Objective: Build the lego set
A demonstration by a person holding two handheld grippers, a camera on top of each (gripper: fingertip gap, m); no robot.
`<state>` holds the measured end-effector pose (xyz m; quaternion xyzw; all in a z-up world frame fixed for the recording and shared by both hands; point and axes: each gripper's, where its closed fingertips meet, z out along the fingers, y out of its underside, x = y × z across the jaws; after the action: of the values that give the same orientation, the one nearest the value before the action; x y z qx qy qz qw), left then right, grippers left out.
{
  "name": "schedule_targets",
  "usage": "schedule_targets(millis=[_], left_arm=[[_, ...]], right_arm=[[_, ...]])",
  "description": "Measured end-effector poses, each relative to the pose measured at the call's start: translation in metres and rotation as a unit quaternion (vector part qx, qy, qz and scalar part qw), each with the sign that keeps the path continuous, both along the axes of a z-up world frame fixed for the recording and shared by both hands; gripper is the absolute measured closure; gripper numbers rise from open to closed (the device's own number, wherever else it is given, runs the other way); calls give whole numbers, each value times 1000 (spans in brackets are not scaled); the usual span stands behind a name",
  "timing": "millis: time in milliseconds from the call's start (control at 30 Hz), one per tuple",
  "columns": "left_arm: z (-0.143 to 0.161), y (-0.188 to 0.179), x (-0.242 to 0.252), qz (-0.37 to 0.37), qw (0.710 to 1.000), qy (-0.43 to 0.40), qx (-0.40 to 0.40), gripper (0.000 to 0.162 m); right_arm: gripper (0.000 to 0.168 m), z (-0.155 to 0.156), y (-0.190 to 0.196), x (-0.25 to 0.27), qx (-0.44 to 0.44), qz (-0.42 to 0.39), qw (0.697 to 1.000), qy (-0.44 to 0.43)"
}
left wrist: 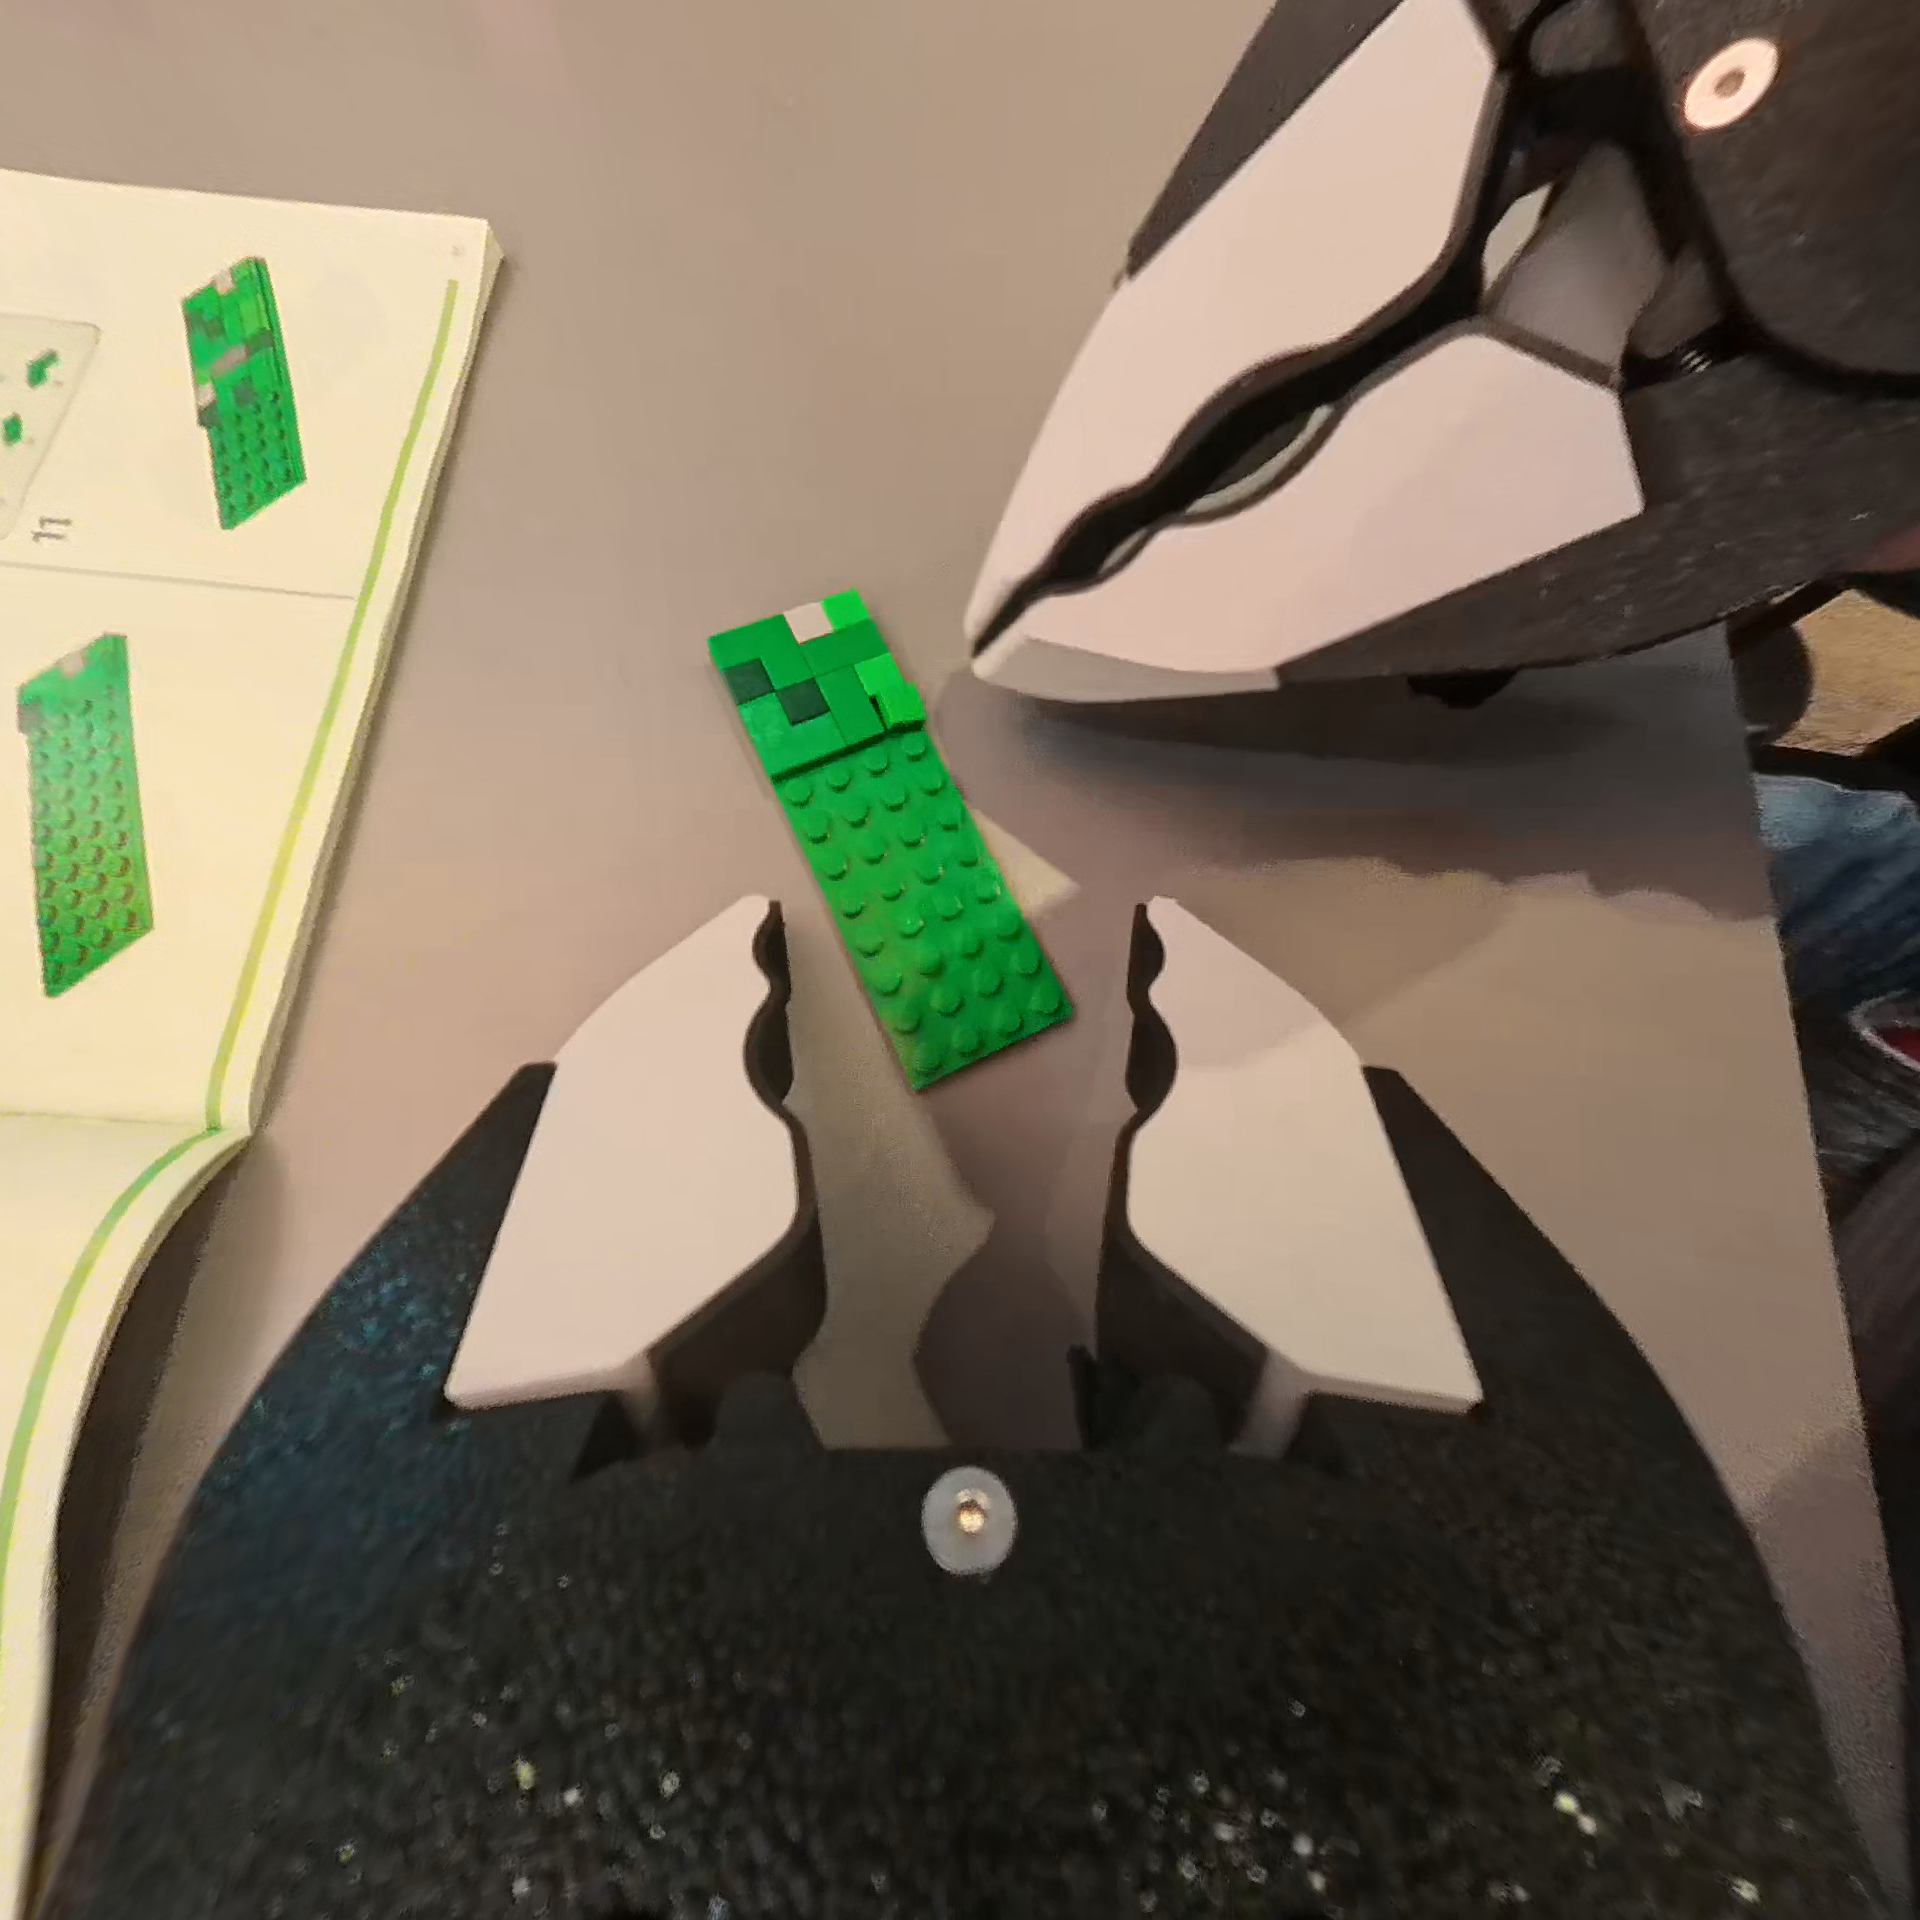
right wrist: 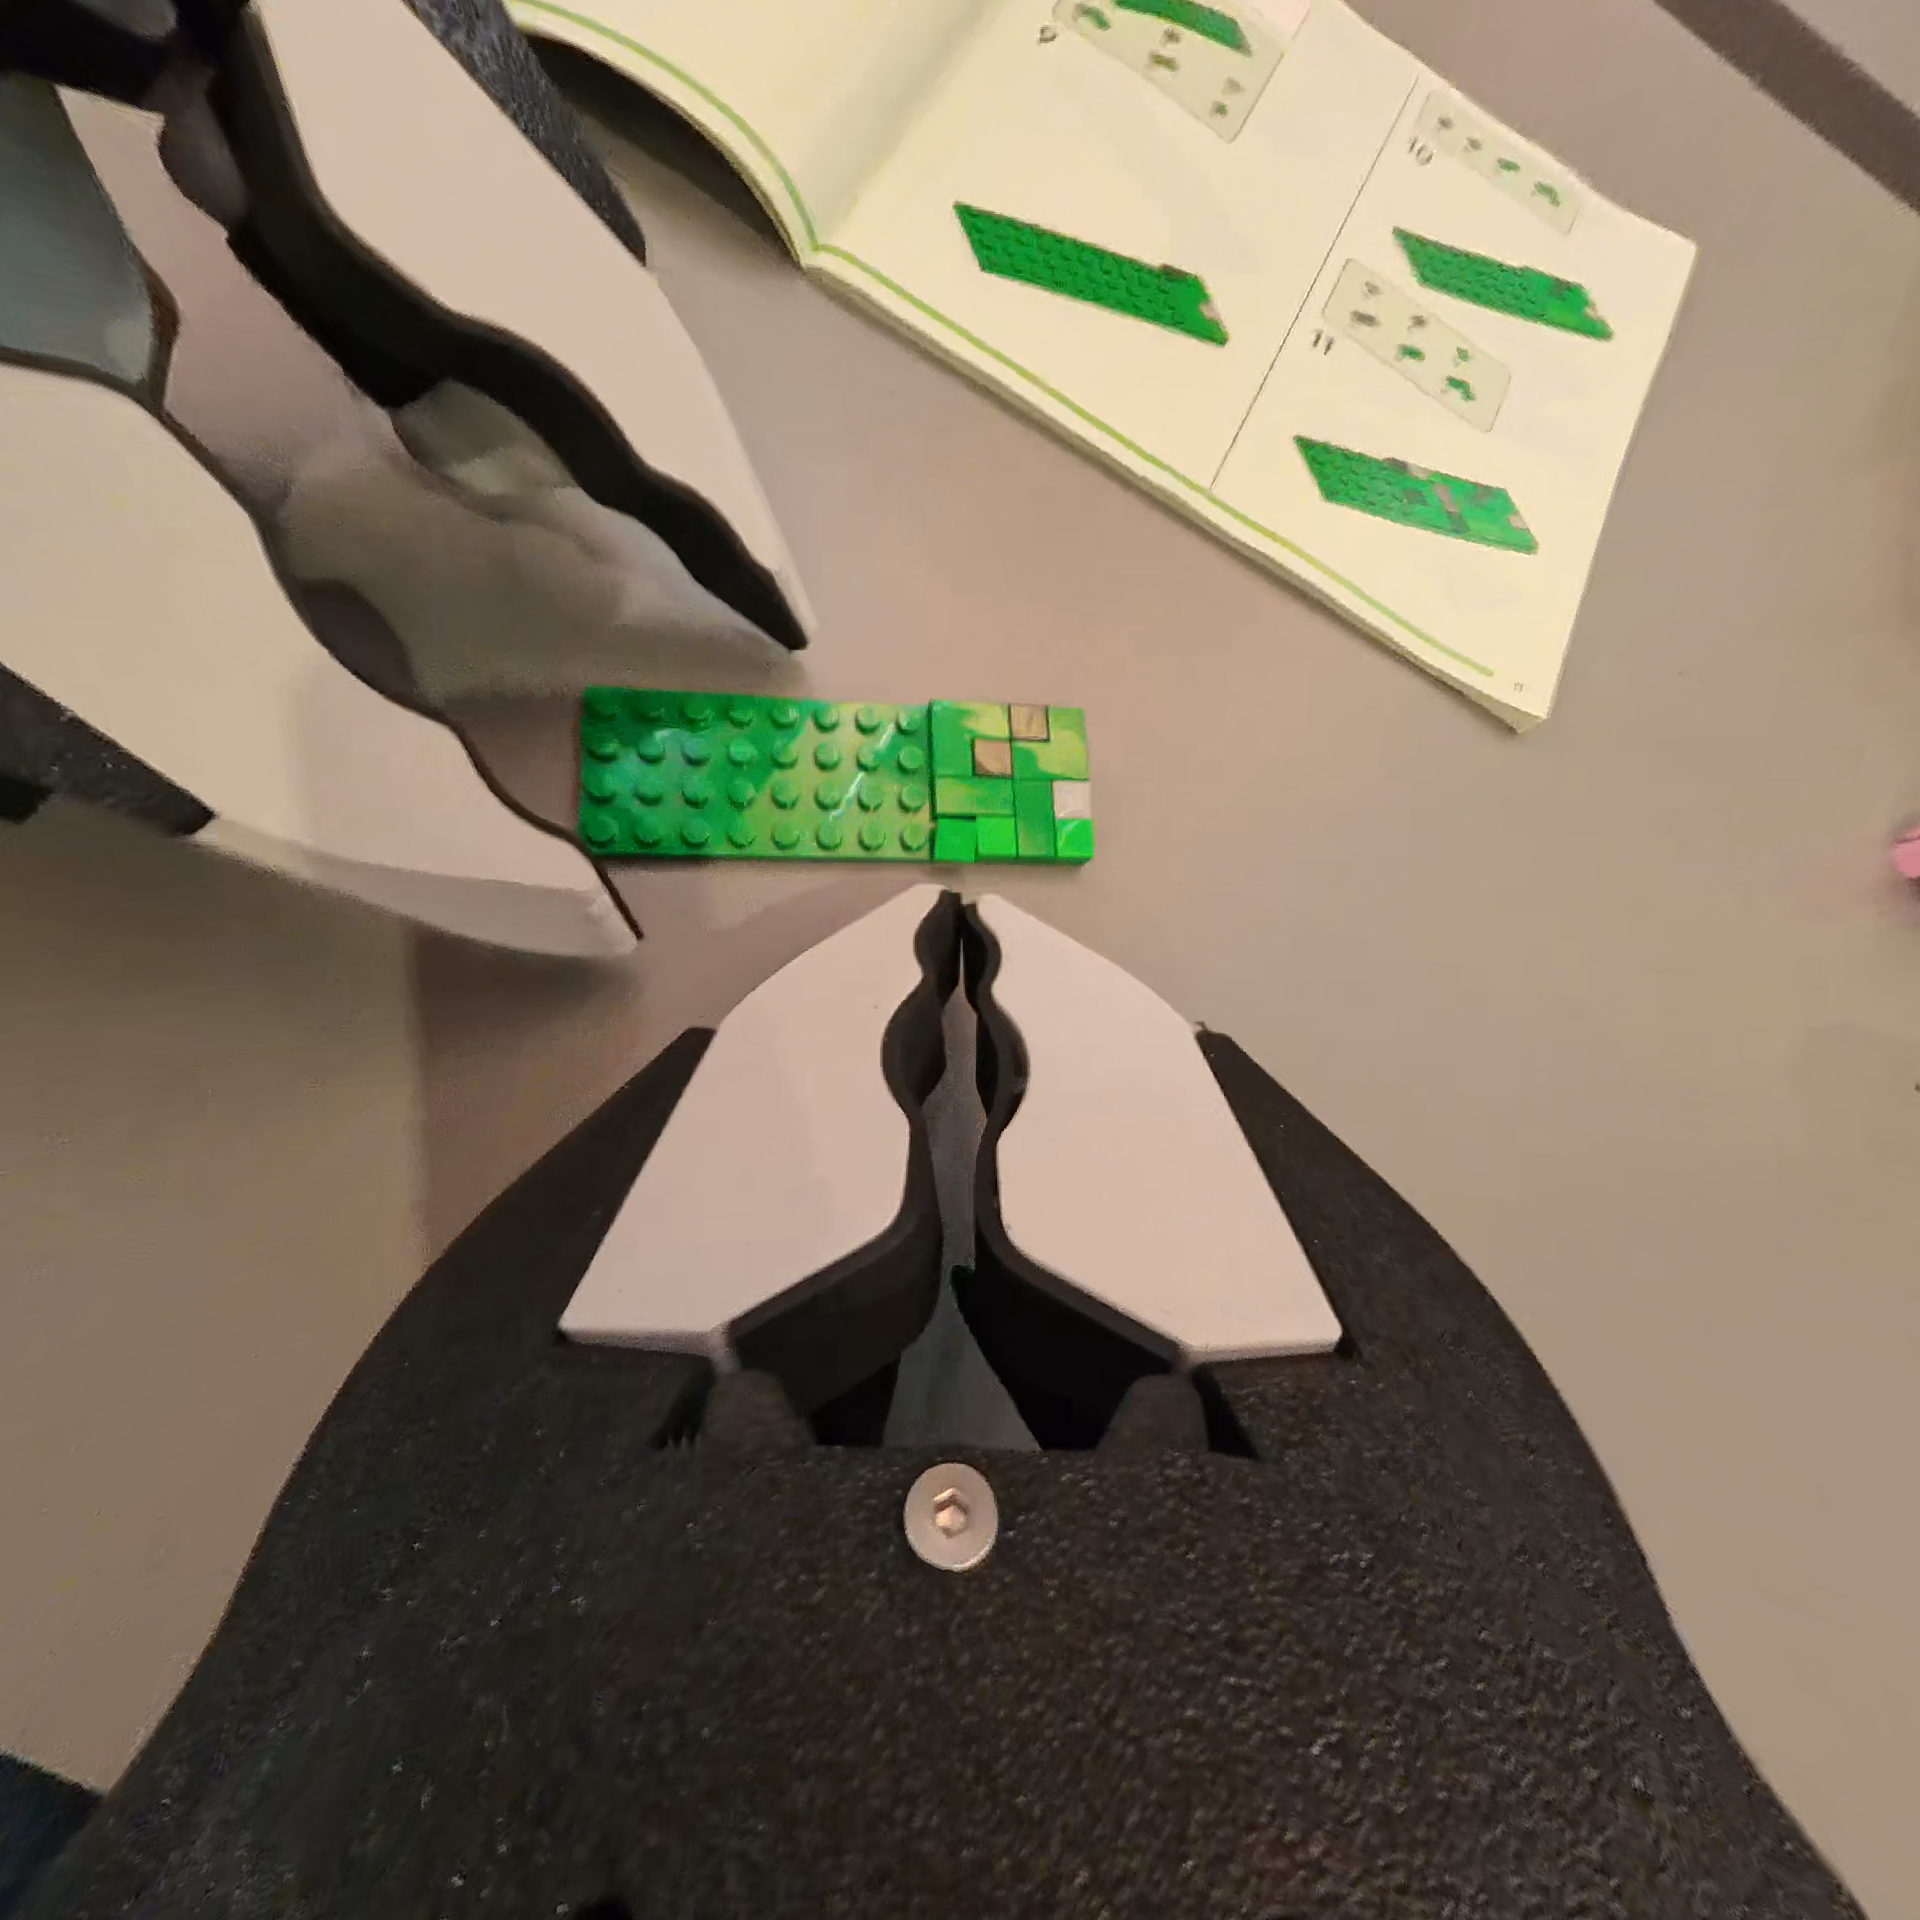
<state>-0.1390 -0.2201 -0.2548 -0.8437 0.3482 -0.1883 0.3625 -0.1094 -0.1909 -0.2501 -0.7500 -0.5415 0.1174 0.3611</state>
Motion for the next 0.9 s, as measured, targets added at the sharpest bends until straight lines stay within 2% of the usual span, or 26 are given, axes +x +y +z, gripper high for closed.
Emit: schedule_targets(millis=[200,900], left_arm=[[-3,8,7,3,1000,18,7,111],[-5,11,6,0,1000,14,0,114]], right_arm=[[168,-4,2,-4,-26,0,999,26],[168,-5,10,-8,-19,0,1000,21]])
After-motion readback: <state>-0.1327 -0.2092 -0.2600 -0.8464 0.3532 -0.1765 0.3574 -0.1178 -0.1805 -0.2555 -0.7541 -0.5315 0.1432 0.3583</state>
